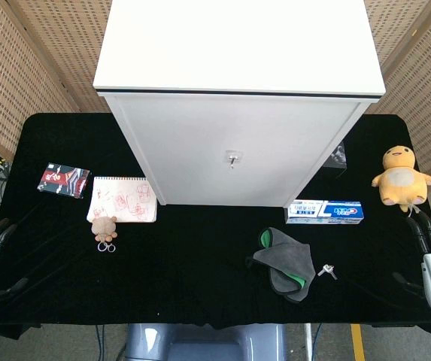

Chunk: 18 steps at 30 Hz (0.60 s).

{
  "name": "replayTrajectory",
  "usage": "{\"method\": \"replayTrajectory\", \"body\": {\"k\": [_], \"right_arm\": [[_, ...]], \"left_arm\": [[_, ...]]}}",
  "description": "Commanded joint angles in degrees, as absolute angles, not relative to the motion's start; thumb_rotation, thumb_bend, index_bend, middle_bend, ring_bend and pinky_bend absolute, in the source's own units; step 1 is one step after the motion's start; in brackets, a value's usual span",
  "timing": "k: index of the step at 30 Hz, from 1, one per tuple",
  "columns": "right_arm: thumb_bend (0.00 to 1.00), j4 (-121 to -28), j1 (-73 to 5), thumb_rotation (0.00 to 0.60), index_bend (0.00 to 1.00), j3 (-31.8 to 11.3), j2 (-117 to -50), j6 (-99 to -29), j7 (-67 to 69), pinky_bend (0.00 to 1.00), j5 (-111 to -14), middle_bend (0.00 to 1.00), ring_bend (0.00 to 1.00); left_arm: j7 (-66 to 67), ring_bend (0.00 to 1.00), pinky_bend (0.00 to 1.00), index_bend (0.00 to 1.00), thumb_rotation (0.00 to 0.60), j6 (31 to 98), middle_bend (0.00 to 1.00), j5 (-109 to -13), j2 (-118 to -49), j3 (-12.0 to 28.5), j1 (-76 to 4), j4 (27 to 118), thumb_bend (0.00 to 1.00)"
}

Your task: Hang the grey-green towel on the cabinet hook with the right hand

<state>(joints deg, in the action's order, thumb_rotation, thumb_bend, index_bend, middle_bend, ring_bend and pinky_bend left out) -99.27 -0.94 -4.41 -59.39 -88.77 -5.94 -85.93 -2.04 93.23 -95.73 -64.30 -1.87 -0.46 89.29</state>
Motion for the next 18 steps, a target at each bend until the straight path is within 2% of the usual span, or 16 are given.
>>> {"method": "replayTrajectory", "body": {"k": [1,7,11,12,14,15,16,17,18], "right_arm": [[0.0,-99.25,-0.96,0.6,0.0,-4.38,-59.39,-88.74,-5.92,0.0,-85.99,0.0,0.0],[0.0,-98.69,-1.34,0.6,0.0,-3.77,-59.7,-88.08,-6.0,0.0,-87.18,0.0,0.0],[0.0,-97.21,-3.85,0.6,0.0,-2.17,-59.58,-84.73,-5.95,0.0,-91.99,0.0,0.0],[0.0,-96.36,-5.22,0.6,0.0,-1.69,-59.49,-83.2,-6.17,0.0,-94.18,0.03,0.0],[0.0,-95.24,-7.9,0.6,0.0,-1.31,-59.64,-80.46,-5.13,0.04,-97.3,0.18,0.11],[0.0,-94.97,-9.49,0.6,0.0,-1.16,-59.87,-78.73,-4.01,0.15,-98.67,0.33,0.26],[0.0,-94.68,-11.08,0.6,0.0,-1.1,-60.09,-76.94,-2.8,0.36,-99.71,0.48,0.44],[0.0,-94.54,-11.93,0.6,0.0,-1.02,-60.18,-75.91,-2.2,0.52,-100.24,0.57,0.56],[0.0,-94.33,-13.61,0.6,0.01,-0.75,-60.26,-73.62,-0.93,0.75,-101.09,0.69,0.7]], "left_arm": [[-1.99,0.0,0.0,0.0,0.6,93.32,0.0,-95.72,-64.32,-1.87,-0.4,89.27,0.0],[-1.69,0.0,0.0,0.0,0.6,93.15,0.0,-95.55,-64.5,-1.83,-0.4,89.23,0.0],[-1.29,0.0,0.0,0.0,0.6,92.93,0.0,-95.33,-64.62,-1.64,-0.54,89.35,0.0],[-1.14,0.0,0.0,0.0,0.6,92.67,0.0,-95.1,-64.67,-1.54,-0.65,89.37,0.0],[-0.76,0.0,0.0,0.0,0.6,92.2,0.0,-94.7,-64.8,-1.39,-0.82,89.41,0.0],[-0.51,0.0,0.0,0.0,0.6,92.06,0.0,-94.57,-64.87,-1.32,-0.89,89.45,0.0],[-0.26,0.0,0.0,0.0,0.6,91.92,0.0,-94.39,-64.96,-1.23,-0.94,89.51,0.0],[-0.11,0.0,0.0,0.0,0.6,91.84,0.0,-94.28,-65.0,-1.18,-0.96,89.53,0.0],[0.13,0.0,0.0,0.0,0.6,91.69,0.0,-94.07,-65.08,-1.1,-1.01,89.57,0.0]]}}
